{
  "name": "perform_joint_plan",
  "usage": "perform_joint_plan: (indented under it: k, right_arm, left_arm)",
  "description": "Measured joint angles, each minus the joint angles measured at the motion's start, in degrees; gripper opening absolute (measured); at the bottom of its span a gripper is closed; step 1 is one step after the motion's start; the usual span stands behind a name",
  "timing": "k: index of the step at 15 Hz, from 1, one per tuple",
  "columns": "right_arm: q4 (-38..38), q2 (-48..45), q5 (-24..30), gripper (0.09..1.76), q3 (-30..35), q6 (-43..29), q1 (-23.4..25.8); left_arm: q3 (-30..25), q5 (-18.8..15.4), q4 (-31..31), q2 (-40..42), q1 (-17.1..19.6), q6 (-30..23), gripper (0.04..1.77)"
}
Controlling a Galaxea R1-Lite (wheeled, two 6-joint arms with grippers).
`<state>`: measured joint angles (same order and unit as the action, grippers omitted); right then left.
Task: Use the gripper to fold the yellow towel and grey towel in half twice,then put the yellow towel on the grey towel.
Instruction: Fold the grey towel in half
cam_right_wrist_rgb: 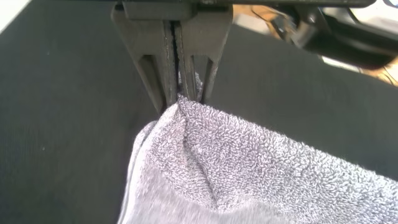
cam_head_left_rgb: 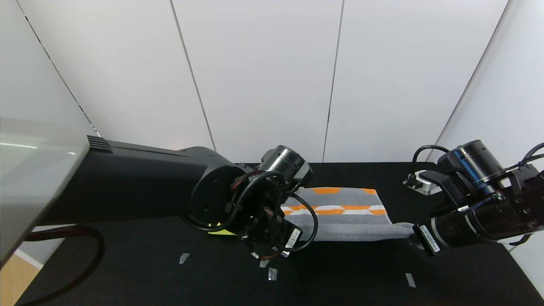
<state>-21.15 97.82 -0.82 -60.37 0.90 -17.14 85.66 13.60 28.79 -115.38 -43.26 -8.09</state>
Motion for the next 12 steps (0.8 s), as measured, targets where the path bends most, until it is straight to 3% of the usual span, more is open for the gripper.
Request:
perform_joint_plan:
  k: [4, 12]
  right_arm:
    - [6.0, 4.1, -0.2, 0.13, -2.0, -3.8, 0.6]
    - [15.3, 12.6, -1.6, 0.13, -5.3, -5.8, 2.3]
  left_arm:
    - [4.9, 3.1, -0.9, -3.4, 1.5, -1.6, 0.13]
    - [12.1, 4.4, -5.4, -10.4, 4.7, -3.8, 0.13]
